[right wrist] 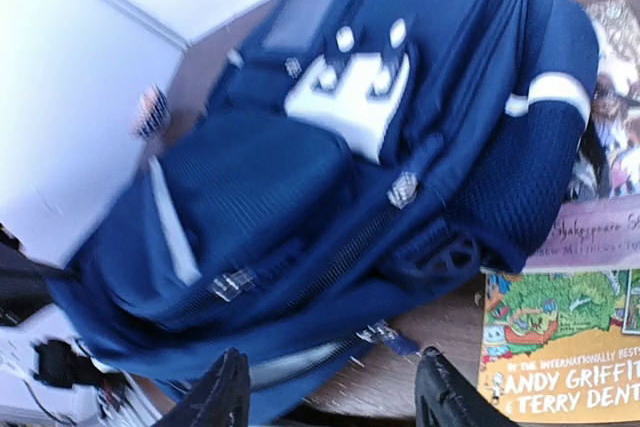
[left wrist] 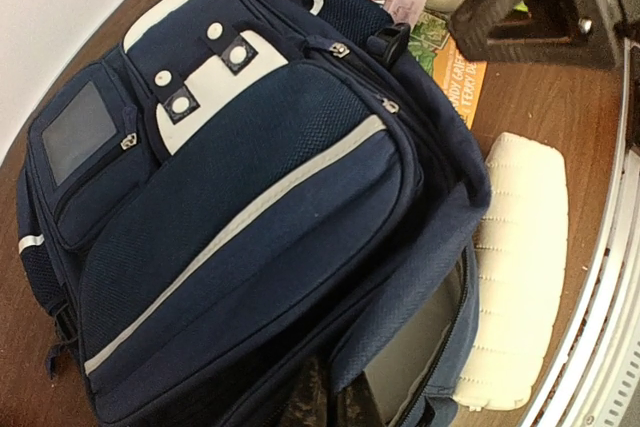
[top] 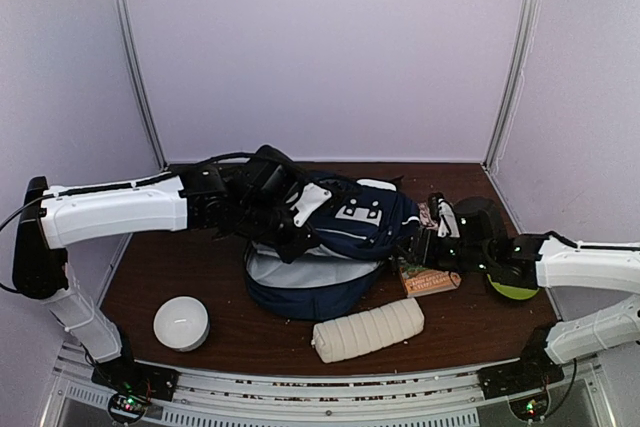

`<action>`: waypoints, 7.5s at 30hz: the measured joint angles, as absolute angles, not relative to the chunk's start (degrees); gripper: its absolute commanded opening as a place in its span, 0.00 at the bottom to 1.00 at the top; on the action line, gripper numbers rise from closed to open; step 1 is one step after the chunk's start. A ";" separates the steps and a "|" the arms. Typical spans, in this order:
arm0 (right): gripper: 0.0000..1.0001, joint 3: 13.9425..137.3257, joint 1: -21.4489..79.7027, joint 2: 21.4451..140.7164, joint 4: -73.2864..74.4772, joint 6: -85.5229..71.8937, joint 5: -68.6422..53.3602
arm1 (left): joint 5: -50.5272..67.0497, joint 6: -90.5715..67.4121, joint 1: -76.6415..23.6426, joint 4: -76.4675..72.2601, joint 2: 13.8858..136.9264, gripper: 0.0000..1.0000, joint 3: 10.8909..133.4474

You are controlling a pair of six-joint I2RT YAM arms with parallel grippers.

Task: Pack the student bag
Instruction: Unzip the student bag at the center of the board, then adjust the student bag at the center of the board, then pick up the book from the center of the board.

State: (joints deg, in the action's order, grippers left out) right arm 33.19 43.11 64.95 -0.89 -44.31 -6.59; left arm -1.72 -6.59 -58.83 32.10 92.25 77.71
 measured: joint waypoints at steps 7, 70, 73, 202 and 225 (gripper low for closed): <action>0.58 39.86 38.50 68.58 1.52 -51.62 -3.86 | -1.74 -6.61 -58.83 31.38 92.25 0.00 77.52; 0.55 40.99 31.05 73.58 11.11 -45.39 4.08 | -15.49 -14.74 -48.73 35.75 104.64 0.00 99.18; 0.55 38.13 29.95 73.45 9.08 -49.45 2.98 | -13.96 -15.99 -48.80 33.54 106.24 0.00 95.98; 0.00 37.82 40.27 54.83 -39.51 -53.98 -41.98 | 18.46 -40.62 -51.57 -24.25 67.92 0.84 53.28; 0.54 39.13 41.41 56.86 -36.18 -54.35 -40.53 | 22.50 -44.60 -50.76 -30.87 70.76 0.00 55.96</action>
